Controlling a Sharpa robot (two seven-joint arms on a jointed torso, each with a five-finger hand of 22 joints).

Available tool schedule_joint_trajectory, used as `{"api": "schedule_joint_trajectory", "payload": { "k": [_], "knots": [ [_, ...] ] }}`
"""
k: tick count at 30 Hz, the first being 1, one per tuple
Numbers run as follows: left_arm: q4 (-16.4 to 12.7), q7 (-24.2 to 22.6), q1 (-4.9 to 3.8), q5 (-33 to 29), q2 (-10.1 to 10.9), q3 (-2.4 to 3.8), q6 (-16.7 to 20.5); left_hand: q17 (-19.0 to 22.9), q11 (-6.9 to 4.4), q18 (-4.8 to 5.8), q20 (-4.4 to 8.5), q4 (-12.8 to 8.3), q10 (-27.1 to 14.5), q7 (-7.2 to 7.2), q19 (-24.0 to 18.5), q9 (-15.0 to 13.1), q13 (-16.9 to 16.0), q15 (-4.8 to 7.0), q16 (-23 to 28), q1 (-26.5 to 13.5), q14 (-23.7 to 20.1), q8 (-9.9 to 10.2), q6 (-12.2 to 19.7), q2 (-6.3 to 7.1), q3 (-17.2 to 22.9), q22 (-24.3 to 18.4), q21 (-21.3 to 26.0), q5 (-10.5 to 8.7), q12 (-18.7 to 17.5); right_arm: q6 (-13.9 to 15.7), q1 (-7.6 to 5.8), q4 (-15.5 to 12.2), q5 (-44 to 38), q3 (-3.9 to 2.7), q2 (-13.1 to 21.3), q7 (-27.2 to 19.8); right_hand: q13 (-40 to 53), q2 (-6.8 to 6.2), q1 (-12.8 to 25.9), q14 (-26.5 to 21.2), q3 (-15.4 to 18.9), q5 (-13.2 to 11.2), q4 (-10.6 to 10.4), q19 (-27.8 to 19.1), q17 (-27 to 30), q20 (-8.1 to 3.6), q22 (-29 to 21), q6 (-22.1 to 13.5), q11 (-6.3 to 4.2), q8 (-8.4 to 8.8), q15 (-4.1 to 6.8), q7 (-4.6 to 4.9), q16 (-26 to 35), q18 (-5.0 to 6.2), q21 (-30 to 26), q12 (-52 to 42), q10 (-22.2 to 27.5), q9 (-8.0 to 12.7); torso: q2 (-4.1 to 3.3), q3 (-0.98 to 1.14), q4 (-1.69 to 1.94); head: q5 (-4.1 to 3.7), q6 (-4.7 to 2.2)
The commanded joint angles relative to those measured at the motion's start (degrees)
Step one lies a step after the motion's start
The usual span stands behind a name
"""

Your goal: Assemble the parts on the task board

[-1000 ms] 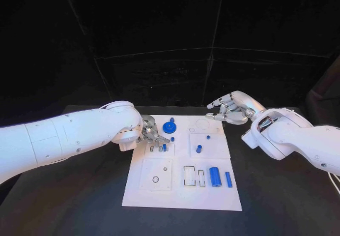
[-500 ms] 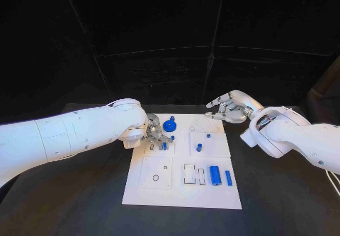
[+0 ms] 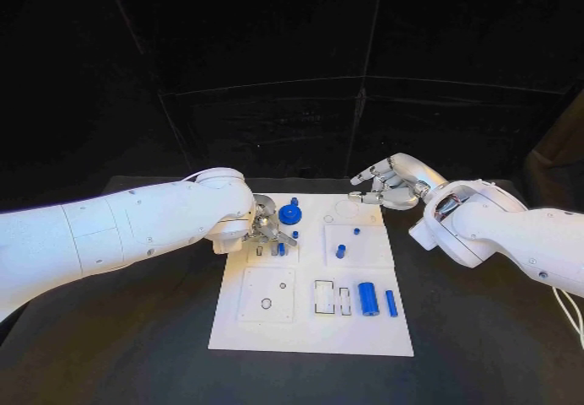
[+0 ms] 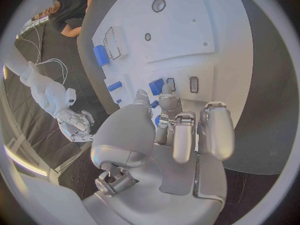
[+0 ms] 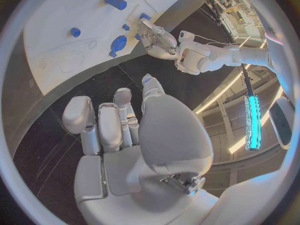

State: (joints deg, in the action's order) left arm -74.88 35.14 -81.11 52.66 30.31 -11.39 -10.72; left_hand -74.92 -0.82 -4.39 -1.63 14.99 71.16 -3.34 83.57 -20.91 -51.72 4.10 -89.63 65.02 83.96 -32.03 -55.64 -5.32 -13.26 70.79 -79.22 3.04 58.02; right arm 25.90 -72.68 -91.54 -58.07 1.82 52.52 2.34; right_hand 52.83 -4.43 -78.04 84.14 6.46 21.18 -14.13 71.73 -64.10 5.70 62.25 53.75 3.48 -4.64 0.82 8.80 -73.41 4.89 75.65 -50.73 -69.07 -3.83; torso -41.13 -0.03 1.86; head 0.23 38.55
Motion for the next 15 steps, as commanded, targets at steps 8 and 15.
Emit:
{"api": "schedule_joint_trajectory", "payload": {
  "k": [8,15],
  "knots": [
    [-0.1,0.55,-0.13,0.87,-0.27,0.02,-1.85,-15.08,0.0,0.98,0.01,-1.84,-0.15,0.02,1.05,-0.97,-0.31,0.4,-0.37,2.47,6.04,-1.42,1.11,-0.78,0.89,0.53,-0.44,-0.1,0.52,-1.02,-0.11,0.41,-0.48,-0.03,-0.44,0.72,-0.2,0.45,-0.37,0.38,0.52,0.73,0.07,-0.63,0.34,-0.09,-0.39,-0.1,-0.01,-0.35,-0.01,-0.27,0.69,1.14,-0.57,0.39,0.37,-0.08,-0.05,0.01,-0.04,0.09,0.22],
    [0.2,0.56,-0.13,0.88,-0.62,0.02,-1.68,-15.08,-0.04,1.03,0.02,-3.7,-0.2,0.05,1.06,-1.65,-0.42,0.44,-0.37,4.49,6.04,-2.23,1.74,-1.45,2.39,0.93,-0.66,-0.09,0.67,-1.26,-0.11,0.5,-0.76,-0.03,-0.64,1.01,-0.29,0.56,-0.58,0.36,0.58,1.0,0.09,-0.67,0.49,-0.1,-0.52,-0.1,-0.03,-0.38,0.0,-0.28,0.85,1.16,-0.69,0.41,0.39,-0.08,-0.05,-0.02,0.02,0.07,0.44]
  ]
}}
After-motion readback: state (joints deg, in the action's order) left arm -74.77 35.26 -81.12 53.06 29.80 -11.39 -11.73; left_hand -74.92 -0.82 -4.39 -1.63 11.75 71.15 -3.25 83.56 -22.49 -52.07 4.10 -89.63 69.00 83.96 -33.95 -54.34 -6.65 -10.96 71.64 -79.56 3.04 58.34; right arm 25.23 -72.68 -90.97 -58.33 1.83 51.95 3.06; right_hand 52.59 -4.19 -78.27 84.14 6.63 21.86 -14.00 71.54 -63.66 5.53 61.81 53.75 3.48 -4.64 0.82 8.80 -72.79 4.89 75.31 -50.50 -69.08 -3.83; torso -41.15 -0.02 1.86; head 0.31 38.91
